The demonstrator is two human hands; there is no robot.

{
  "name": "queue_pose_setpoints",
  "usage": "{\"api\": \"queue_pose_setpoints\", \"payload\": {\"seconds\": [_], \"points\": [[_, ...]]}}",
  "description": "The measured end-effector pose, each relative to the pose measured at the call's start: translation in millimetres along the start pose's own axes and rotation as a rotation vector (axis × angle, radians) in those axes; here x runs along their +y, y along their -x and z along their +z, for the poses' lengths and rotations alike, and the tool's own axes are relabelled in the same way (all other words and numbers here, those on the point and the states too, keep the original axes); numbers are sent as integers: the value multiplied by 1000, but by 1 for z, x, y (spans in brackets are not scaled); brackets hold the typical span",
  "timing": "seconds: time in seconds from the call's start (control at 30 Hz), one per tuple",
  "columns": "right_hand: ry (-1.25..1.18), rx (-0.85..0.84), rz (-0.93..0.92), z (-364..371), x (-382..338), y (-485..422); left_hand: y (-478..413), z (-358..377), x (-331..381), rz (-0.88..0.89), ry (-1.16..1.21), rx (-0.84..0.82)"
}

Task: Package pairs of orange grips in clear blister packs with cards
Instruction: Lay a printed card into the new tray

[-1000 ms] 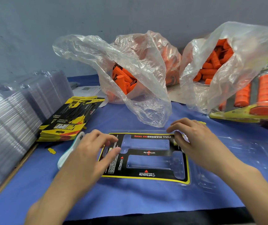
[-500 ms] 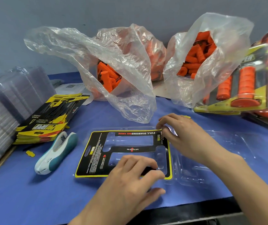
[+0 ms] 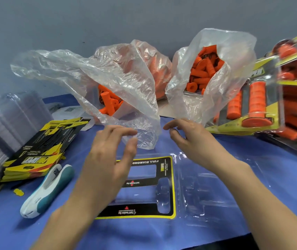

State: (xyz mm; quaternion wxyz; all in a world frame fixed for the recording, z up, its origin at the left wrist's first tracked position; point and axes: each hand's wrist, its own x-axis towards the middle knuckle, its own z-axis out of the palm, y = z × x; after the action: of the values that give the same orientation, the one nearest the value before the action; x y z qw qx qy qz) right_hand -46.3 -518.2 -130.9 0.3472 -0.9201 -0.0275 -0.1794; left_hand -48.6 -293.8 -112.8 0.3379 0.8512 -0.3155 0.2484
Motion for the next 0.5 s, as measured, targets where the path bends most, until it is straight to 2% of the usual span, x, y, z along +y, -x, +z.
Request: {"api": "queue_pose_setpoints", "payload": {"seconds": [0.13,0.3,0.4,0.5], "points": [[-141,111,74,-11,9,-13,-56,28,17,0,136,-73],[-497,298,260,-29,25,-25,-121,100,51,125,218,-274],[-671,292,423,-40,35,-33,-161,154,60,-20,251,-372],[-924,303,525,-51,45,-40,-200,201,54,-206,276,-381]]}}
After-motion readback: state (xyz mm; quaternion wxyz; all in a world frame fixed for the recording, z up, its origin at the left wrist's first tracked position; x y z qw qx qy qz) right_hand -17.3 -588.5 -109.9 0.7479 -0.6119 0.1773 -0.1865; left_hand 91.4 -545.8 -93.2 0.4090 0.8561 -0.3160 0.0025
